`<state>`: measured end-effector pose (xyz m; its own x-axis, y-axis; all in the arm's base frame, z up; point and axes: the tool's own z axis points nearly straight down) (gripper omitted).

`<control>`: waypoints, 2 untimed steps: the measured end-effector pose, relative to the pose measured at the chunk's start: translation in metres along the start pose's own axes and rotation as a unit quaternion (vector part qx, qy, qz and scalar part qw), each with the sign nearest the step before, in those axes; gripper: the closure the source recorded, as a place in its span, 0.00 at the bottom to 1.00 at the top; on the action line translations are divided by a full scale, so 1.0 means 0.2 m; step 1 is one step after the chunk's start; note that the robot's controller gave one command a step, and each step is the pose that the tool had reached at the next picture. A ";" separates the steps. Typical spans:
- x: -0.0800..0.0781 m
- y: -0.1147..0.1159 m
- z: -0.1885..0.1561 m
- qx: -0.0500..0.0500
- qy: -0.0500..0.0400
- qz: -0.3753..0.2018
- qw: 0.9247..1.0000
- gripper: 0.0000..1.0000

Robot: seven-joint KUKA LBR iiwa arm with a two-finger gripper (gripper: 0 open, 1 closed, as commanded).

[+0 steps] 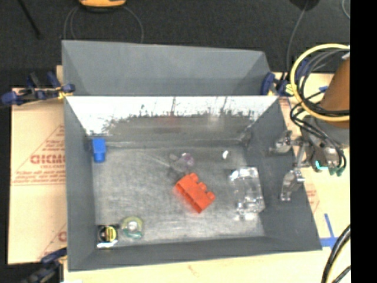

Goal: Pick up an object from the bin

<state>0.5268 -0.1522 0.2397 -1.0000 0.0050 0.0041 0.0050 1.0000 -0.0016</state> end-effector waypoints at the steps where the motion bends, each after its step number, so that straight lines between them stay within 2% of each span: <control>1: -0.01 0.00 -0.02 0.001 -0.004 -0.002 1.000 1.00; 2: -0.01 0.00 -0.02 0.001 -0.004 -0.003 1.000 0.00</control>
Offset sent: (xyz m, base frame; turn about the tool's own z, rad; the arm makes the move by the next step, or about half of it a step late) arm 0.0000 0.0000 0.0000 0.0000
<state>0.5285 -0.1513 0.2439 -1.0000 -0.0008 -0.0037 -0.0008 1.0000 -0.0034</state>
